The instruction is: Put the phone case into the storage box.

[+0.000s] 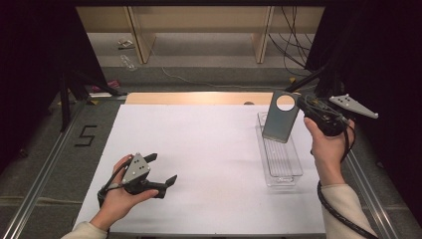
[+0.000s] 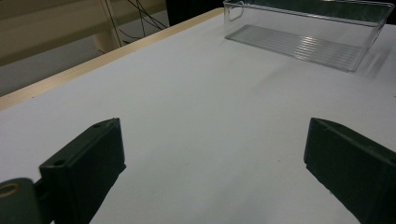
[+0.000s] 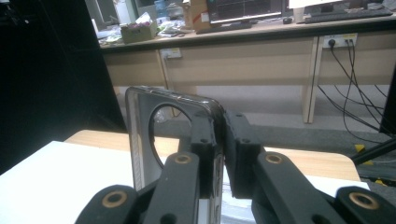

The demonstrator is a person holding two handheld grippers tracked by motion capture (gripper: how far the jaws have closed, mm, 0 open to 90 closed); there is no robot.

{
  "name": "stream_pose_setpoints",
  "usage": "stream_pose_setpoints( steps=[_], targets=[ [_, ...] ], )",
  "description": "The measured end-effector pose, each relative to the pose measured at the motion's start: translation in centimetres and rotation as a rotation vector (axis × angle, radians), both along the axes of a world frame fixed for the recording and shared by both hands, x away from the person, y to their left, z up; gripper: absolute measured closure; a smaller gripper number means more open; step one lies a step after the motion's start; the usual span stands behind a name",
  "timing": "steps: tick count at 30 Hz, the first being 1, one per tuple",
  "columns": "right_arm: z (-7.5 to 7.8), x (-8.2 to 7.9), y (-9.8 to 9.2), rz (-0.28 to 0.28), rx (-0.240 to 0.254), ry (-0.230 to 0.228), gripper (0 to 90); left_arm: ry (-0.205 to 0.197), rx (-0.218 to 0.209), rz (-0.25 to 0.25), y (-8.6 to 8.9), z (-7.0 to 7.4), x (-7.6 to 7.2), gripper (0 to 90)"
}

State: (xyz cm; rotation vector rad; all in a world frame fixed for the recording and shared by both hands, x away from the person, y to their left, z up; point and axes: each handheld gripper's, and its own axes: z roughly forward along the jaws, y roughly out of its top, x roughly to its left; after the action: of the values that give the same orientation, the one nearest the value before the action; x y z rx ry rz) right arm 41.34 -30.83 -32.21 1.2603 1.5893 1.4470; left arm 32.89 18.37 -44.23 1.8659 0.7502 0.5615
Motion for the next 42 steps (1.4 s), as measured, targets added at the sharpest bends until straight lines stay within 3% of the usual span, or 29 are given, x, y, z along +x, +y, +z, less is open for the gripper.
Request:
stream_pose_setpoints(
  steps=[42],
  targets=[
    [-0.80,0.58,-0.40,-0.019,-0.039,-0.006,83.3,0.001,-0.002,-0.002,-0.03,-0.02,0.03,5.2]
  ],
)
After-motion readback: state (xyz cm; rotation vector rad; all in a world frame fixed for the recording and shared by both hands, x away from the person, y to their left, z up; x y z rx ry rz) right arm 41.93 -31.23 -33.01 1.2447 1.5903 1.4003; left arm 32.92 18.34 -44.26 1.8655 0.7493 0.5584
